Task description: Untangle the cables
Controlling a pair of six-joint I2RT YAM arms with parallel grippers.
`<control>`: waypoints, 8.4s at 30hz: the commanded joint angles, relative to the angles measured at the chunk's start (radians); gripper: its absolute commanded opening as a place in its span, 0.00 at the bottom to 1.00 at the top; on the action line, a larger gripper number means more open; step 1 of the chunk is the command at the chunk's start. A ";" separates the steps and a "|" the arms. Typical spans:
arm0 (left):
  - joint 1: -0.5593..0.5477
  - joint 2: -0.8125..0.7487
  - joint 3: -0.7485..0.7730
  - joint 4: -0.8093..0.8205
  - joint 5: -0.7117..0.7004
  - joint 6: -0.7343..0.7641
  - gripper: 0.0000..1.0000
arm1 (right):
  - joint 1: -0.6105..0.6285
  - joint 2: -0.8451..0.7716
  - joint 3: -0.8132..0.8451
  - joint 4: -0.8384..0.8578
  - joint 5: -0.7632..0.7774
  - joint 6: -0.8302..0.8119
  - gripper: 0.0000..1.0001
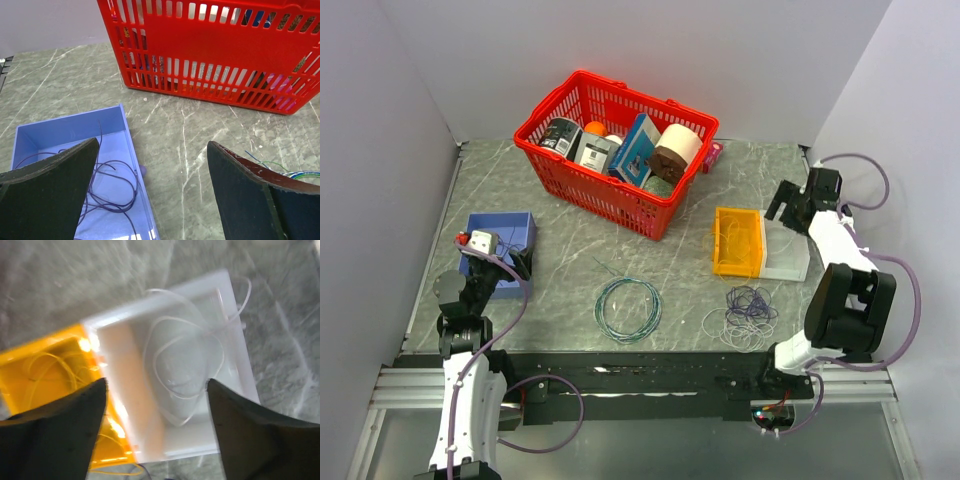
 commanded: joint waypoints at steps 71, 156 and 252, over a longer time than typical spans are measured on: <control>-0.019 -0.061 -0.015 0.078 -0.018 -0.005 0.96 | 1.055 -0.211 0.213 -0.349 0.122 0.041 0.00; -0.042 0.160 0.527 -0.473 0.611 0.693 0.41 | 1.118 0.013 0.425 0.213 -0.576 -0.307 0.00; -0.039 0.220 0.734 0.421 0.370 -0.186 0.01 | 1.018 0.200 0.034 0.354 -0.341 -0.207 0.21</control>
